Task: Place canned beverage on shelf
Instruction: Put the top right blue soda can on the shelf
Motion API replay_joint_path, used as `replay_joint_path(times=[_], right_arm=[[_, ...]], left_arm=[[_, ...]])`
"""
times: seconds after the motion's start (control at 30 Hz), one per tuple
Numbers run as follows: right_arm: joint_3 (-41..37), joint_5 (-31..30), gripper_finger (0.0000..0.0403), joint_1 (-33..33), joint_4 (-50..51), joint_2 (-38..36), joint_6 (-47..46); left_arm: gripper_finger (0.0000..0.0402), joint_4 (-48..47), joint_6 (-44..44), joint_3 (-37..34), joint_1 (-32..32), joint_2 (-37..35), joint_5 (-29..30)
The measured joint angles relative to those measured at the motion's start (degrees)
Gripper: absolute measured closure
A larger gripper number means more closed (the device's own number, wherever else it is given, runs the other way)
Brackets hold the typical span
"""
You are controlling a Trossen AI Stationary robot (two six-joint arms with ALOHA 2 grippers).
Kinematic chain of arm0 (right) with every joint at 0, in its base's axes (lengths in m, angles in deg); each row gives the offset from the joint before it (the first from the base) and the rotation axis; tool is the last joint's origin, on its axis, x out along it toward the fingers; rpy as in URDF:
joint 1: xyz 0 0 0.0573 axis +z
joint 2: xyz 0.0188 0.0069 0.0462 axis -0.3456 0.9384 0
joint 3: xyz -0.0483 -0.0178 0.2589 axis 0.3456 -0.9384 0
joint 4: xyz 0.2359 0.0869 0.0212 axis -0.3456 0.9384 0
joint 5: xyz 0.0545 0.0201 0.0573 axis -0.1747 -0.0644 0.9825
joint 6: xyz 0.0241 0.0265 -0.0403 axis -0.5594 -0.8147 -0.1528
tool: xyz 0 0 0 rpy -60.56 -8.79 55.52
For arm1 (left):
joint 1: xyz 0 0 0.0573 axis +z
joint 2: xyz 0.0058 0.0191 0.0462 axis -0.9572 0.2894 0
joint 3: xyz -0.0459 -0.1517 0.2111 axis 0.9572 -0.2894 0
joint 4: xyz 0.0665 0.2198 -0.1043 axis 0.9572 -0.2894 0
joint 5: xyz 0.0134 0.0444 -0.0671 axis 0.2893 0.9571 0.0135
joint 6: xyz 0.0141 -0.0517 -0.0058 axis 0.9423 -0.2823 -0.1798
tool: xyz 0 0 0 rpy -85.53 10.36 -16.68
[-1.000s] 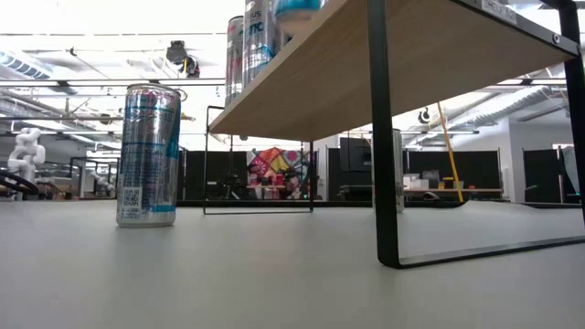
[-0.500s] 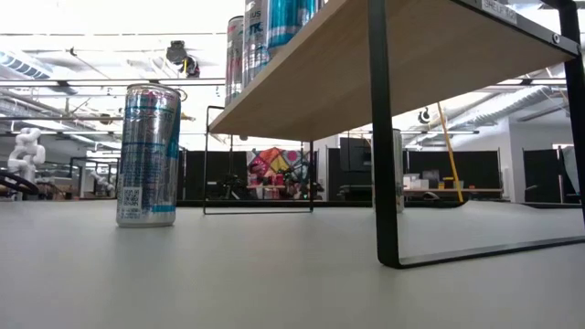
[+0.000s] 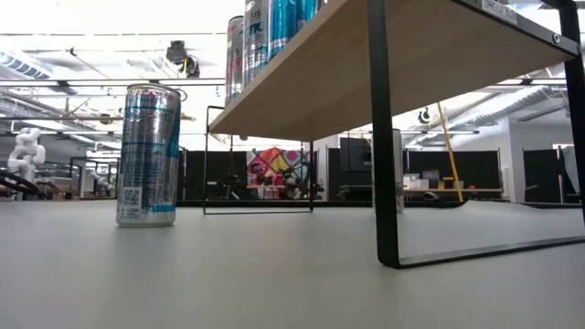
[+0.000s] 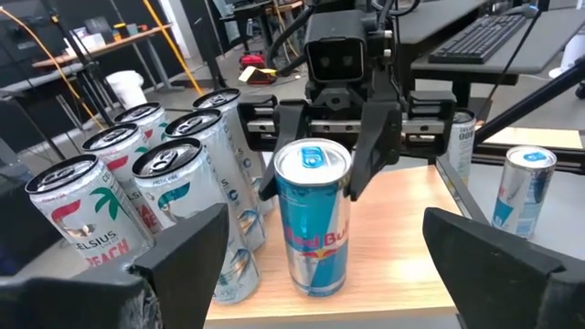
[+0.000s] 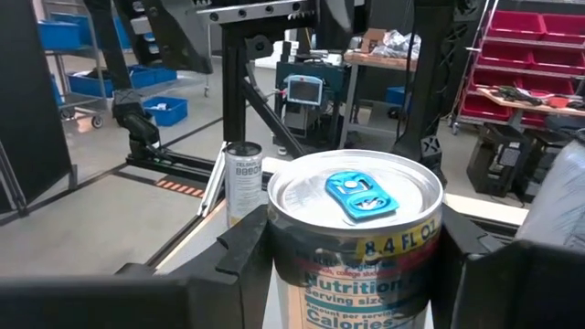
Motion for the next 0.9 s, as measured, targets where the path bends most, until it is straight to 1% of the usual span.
replay_joint_path(times=[0.33,0.9], right_arm=[[0.0,-0.1,0.0234,-0.1,0.0,0.5,-2.0],[0.0,-0.2,0.0234,-0.1,0.3,0.5,-3.5]], left_arm=[[0.0043,0.2,-1.4,0.0,0.0,0.0,0.0],[0.0043,0.2,-1.4,0.0,0.0,0.0,0.0]])
